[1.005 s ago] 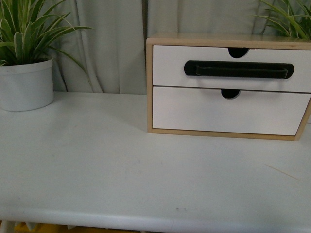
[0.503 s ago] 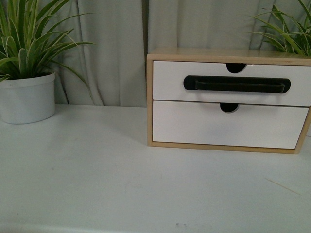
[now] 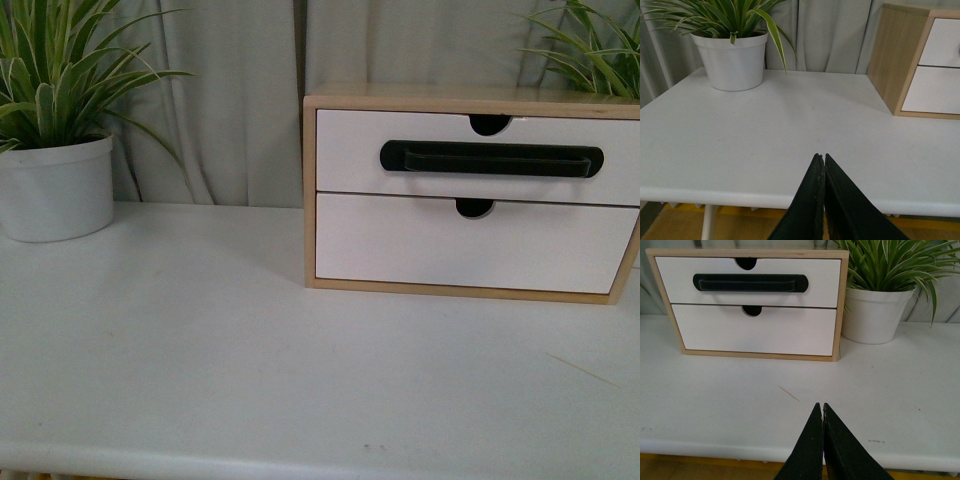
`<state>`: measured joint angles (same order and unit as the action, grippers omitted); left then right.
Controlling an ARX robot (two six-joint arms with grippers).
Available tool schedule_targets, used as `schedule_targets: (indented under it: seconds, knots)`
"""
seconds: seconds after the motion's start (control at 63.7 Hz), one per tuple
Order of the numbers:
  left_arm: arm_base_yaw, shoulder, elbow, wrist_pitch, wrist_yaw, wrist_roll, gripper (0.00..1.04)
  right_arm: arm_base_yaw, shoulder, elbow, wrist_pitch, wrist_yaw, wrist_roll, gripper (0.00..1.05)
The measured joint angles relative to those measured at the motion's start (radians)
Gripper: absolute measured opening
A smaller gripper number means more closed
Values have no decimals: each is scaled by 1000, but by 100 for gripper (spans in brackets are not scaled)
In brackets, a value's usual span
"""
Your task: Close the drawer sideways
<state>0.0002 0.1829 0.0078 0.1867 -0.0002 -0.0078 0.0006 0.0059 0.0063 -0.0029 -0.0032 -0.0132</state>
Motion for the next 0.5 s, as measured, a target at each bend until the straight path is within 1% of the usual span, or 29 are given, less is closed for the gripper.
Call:
schedule_targets:
  seconds: [0.079,0.126,0.22,0.236,0.251,0.283,0.314,0.33,0.346,0.377,0.393,0.503]
  knots:
    - [0,-33,0,-34,0,0,4,0,-2,0,0,0,0,1]
    - [0,-143,0,-171,0,0,4,0,-2,0,0,0,0,1]
    - [0,-177,0,-183,0,0,5,0,-2,0,0,-1,0,1]
    - [0,-177,0,-184,0,0,7,0,-2,0,0,-1,0,1]
    - [0,-177,0,-185,0,0,9,0,-2,0,0,0,0,3]
    - [0,-177,0,-185,0,0,18,0,-2,0,0,0,0,10]
    - [0,-178,0,-185,0,0,25,0,-2,0,0,0,0,19]
    - [0,-178,0,-185,0,0,29,0,-2,0,0,0,0,21]
    - [0,-178,0,-185,0,0,31,0,-2,0,0,0,0,24]
    - [0,-179,0,-185,0,0,38,0,-2,0,0,0,0,30]
    - [0,-179,0,-185,0,0,40,0,-2,0,0,0,0,33]
    - [0,-179,0,-185,0,0,61,0,-2,0,0,0,0,55]
